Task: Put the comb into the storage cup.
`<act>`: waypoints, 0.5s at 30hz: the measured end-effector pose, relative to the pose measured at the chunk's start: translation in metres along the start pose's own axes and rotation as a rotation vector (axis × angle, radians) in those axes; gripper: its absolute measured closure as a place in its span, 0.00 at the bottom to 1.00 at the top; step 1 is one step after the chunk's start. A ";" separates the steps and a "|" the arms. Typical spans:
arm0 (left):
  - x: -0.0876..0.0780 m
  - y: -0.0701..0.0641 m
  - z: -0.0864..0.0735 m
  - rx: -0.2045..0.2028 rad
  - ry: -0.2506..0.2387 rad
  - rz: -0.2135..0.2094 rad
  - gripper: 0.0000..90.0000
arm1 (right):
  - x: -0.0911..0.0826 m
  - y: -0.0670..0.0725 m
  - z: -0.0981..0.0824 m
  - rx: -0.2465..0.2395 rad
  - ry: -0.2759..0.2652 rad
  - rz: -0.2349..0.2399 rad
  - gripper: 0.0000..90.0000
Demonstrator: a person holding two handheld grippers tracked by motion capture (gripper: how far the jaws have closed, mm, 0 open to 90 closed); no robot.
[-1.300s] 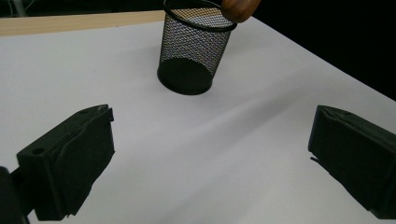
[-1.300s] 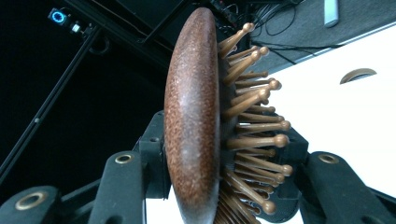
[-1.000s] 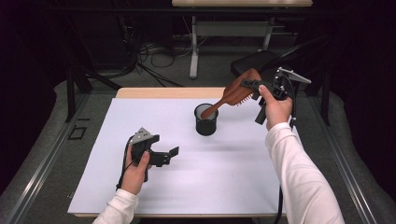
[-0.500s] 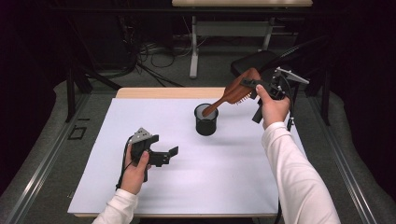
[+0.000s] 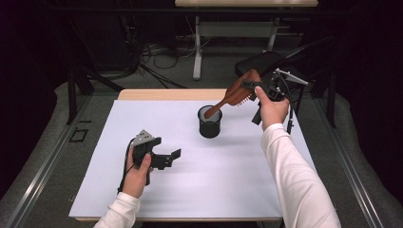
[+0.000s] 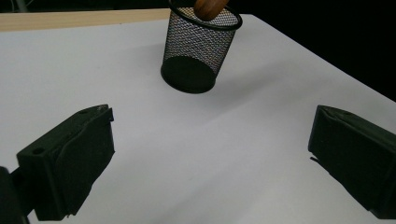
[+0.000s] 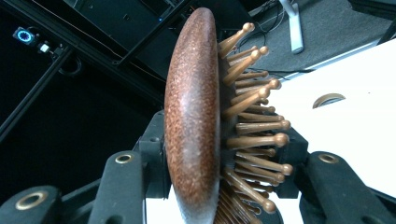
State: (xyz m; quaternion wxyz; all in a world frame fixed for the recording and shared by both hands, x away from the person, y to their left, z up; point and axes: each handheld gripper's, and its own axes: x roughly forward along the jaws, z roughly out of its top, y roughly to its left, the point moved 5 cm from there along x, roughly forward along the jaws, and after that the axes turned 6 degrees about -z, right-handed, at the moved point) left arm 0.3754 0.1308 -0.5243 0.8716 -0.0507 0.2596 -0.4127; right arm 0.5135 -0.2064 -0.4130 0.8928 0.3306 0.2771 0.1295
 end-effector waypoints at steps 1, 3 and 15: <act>0.000 0.000 0.000 0.002 0.001 0.001 0.01 | 0.001 0.000 0.000 -0.002 0.000 -0.002 0.56; 0.000 0.000 0.000 0.000 0.000 0.001 0.01 | 0.003 -0.001 -0.001 -0.003 -0.001 -0.009 0.56; 0.000 0.001 -0.001 -0.002 0.002 -0.001 0.01 | 0.013 -0.004 -0.008 -0.009 -0.004 -0.027 0.56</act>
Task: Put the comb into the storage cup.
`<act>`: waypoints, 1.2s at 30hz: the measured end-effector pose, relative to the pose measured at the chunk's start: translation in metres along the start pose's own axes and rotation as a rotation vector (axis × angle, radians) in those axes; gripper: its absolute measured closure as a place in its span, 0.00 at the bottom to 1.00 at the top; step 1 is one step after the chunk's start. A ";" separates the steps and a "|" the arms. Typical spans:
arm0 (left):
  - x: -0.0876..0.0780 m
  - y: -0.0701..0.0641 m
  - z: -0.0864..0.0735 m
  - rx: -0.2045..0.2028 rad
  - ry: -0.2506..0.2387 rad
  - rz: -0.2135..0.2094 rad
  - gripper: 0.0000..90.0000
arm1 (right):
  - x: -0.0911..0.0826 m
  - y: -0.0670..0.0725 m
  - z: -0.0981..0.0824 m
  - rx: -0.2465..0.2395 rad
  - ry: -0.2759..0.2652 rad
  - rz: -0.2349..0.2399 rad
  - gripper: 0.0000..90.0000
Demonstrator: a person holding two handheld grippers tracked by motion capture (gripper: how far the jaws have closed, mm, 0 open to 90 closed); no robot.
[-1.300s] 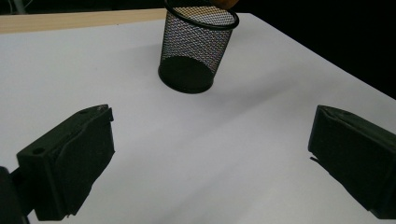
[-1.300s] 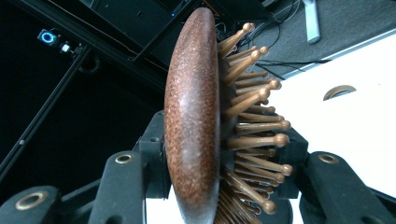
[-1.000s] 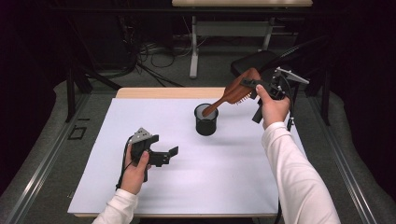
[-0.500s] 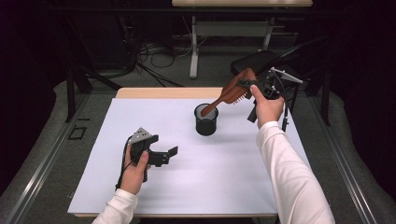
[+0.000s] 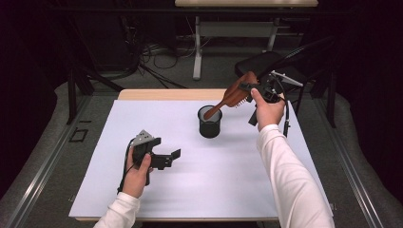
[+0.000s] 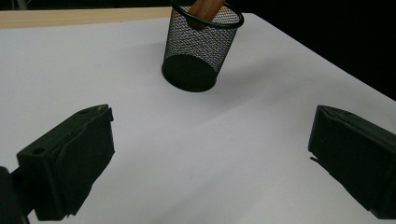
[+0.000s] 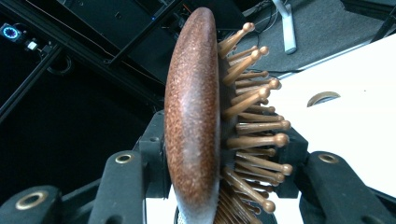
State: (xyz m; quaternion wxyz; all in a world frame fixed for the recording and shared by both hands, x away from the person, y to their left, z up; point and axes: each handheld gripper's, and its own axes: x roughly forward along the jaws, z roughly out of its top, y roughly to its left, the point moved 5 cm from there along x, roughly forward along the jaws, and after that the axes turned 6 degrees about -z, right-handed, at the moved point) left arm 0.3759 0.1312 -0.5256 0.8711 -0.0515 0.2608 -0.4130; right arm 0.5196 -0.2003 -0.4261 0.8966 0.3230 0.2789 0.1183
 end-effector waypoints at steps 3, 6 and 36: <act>0.000 0.000 0.000 -0.004 -0.002 0.002 0.01 | 0.003 -0.001 -0.003 -0.003 0.000 -0.003 0.56; -0.001 0.000 0.000 -0.006 -0.002 0.002 0.01 | 0.006 -0.001 -0.006 -0.006 -0.001 -0.005 0.56; 0.000 0.002 -0.001 -0.008 0.001 0.005 0.01 | 0.021 0.006 -0.023 -0.079 -0.010 -0.029 0.56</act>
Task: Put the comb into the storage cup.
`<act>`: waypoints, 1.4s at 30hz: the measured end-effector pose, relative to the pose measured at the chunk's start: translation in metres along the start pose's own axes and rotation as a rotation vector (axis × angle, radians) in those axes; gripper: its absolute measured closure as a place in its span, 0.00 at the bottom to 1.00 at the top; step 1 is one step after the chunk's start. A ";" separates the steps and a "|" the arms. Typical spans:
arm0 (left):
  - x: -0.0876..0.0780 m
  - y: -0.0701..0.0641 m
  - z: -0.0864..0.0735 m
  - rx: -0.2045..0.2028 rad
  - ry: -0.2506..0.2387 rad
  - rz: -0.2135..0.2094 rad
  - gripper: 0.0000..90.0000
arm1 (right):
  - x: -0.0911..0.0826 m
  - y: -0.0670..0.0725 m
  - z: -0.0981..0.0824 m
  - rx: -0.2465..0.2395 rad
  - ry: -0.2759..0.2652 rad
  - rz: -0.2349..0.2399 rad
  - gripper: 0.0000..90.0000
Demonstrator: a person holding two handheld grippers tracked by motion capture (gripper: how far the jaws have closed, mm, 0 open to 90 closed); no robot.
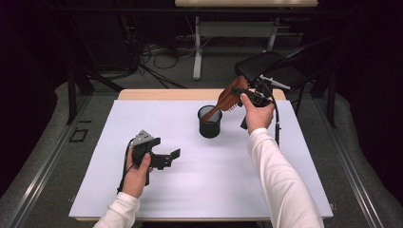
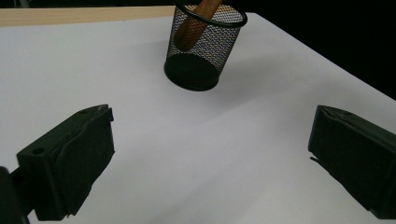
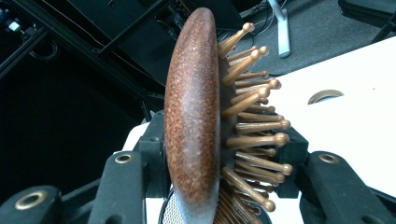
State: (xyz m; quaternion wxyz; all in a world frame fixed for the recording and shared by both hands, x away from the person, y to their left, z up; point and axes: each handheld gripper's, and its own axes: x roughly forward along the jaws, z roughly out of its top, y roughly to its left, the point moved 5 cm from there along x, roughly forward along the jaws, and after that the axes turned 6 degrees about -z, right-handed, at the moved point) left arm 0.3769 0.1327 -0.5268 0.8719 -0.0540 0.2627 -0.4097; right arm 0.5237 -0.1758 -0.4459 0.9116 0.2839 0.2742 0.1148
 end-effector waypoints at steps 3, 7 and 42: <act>0.000 0.000 0.000 0.001 0.001 0.001 0.01 | 0.002 0.000 -0.002 -0.008 0.001 -0.004 0.56; 0.000 0.000 0.000 0.001 0.001 0.000 0.01 | 0.004 0.000 -0.005 -0.008 0.012 -0.008 0.56; 0.002 0.001 -0.002 -0.007 0.008 0.002 0.01 | 0.013 -0.003 -0.018 -0.066 0.038 -0.020 0.55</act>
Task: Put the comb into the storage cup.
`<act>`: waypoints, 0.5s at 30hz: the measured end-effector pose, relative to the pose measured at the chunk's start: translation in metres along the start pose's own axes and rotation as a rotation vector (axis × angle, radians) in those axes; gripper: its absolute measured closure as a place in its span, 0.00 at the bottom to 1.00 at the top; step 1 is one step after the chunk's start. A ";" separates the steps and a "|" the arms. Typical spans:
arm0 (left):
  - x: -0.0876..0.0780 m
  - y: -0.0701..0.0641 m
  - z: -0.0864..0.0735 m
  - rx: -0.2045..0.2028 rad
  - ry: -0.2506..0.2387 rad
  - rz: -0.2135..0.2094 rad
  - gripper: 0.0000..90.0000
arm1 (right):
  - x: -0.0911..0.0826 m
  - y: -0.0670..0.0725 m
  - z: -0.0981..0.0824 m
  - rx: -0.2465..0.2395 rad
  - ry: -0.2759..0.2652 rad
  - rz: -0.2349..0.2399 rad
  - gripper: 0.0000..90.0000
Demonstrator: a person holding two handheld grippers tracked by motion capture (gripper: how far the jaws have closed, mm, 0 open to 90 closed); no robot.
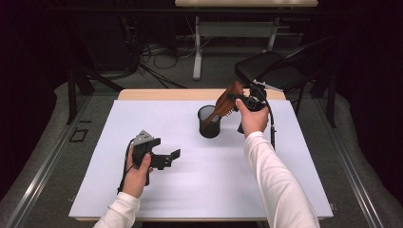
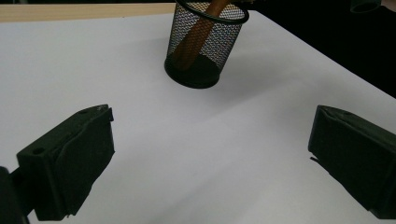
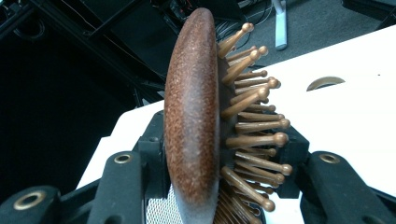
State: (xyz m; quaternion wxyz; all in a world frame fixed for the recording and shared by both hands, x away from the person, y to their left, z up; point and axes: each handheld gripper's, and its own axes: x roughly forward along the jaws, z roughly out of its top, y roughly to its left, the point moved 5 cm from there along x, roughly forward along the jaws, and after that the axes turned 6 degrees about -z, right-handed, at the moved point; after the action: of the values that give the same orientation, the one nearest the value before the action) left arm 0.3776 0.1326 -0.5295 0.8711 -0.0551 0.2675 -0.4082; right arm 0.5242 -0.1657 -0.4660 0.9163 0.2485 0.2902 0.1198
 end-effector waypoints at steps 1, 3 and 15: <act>0.000 0.000 0.000 0.001 0.001 0.000 0.01 | 0.000 0.000 0.000 -0.002 -0.005 0.002 0.55; 0.000 0.000 0.000 0.001 0.001 0.000 0.01 | 0.000 0.001 -0.001 -0.011 0.001 0.000 0.55; 0.000 0.001 0.000 -0.004 0.000 -0.003 0.01 | 0.001 0.001 -0.003 -0.045 -0.009 -0.003 0.55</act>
State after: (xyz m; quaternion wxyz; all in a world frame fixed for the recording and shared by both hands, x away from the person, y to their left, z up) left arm 0.3780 0.1335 -0.5296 0.8705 -0.0571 0.2680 -0.4088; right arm 0.5234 -0.1631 -0.4676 0.9231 0.2282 0.2837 0.1238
